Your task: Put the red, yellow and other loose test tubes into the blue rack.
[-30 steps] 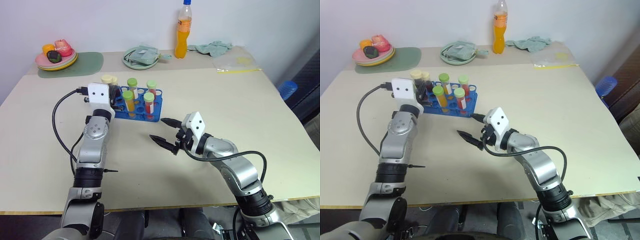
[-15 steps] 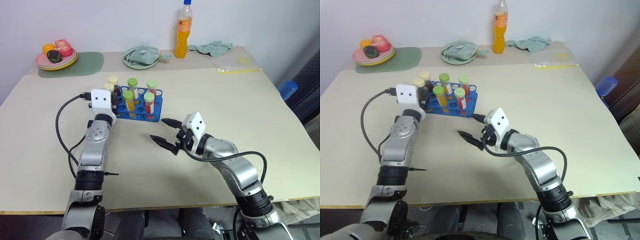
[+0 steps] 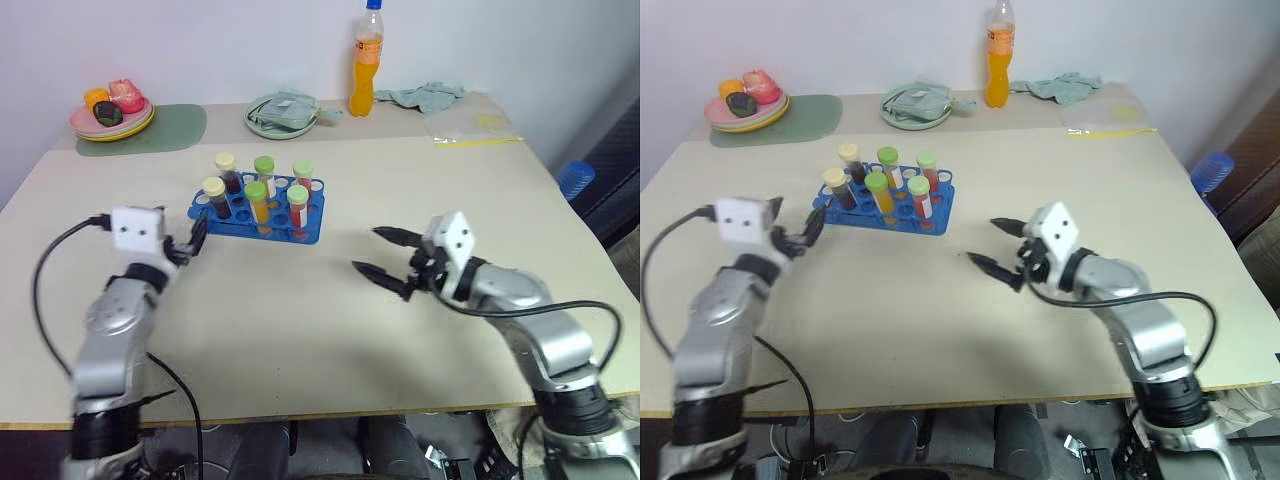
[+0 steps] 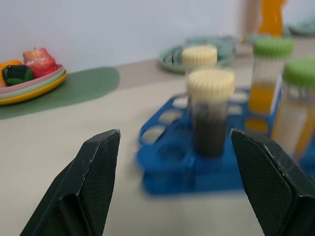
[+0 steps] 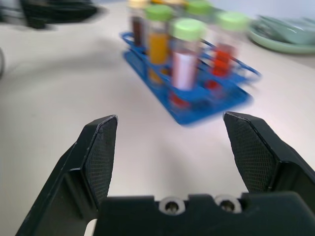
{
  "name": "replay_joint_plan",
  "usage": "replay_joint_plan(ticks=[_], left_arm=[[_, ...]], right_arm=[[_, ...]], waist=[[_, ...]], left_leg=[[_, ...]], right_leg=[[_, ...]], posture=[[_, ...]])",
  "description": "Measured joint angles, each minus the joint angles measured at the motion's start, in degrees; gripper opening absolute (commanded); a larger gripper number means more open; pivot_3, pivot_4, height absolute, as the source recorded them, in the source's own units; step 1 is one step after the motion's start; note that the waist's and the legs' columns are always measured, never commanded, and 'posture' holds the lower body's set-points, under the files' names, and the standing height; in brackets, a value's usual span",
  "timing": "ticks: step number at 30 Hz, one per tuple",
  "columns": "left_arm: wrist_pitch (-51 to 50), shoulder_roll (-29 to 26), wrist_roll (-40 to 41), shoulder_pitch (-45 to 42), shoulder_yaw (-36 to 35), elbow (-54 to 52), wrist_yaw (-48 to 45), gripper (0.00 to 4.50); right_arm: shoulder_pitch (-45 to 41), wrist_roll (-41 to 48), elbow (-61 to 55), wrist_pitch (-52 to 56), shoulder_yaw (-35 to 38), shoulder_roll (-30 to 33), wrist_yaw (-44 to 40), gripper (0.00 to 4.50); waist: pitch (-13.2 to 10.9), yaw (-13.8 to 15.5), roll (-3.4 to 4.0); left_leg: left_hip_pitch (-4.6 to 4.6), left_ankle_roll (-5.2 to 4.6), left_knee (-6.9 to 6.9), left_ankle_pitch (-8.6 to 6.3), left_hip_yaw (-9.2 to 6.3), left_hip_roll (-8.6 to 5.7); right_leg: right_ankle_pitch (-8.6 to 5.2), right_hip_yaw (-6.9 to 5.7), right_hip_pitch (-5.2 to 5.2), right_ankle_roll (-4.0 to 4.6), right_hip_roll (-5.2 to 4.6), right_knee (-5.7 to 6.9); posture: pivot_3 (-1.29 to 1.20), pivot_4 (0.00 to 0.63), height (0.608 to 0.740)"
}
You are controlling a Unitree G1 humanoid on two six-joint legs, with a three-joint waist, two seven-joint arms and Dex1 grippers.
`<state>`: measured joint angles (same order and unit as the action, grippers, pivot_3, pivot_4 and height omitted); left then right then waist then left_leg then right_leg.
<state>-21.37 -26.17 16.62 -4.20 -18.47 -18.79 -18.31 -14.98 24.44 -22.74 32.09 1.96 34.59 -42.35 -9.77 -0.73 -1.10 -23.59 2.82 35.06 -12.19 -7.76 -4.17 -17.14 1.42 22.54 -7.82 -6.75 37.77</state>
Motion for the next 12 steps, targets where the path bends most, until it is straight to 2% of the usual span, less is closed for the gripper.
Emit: replay_joint_plan(ticks=[6,12], left_arm=[[-0.9,-6.8,4.0,9.1,-5.3,-0.4,-8.9,3.68],[-1.0,-7.4,4.6,9.1,-5.3,-0.4,-10.2,3.68]], right_arm=[[2.2,1.7,6.0,0.6,10.6,8.2,-3.2,3.81],[2.9,1.5,9.3,-1.6,11.3,9.3,-5.4,3.81]], waist=[[0.0,0.2,0.02],[0.0,-0.1,0.04]], left_leg=[[0.01,-0.09,-0.02,-0.06,0.08,0.02],[0.01,-0.12,-0.04,-0.08,0.07,0.06]], right_leg=[[0.0,-0.1,-0.19,0.0,-0.03,-0.27],[0.0,-0.1,-0.18,0.0,-0.04,-0.31]], posture=[[0.0,0.15,0.74],[0.0,0.15,0.74]])
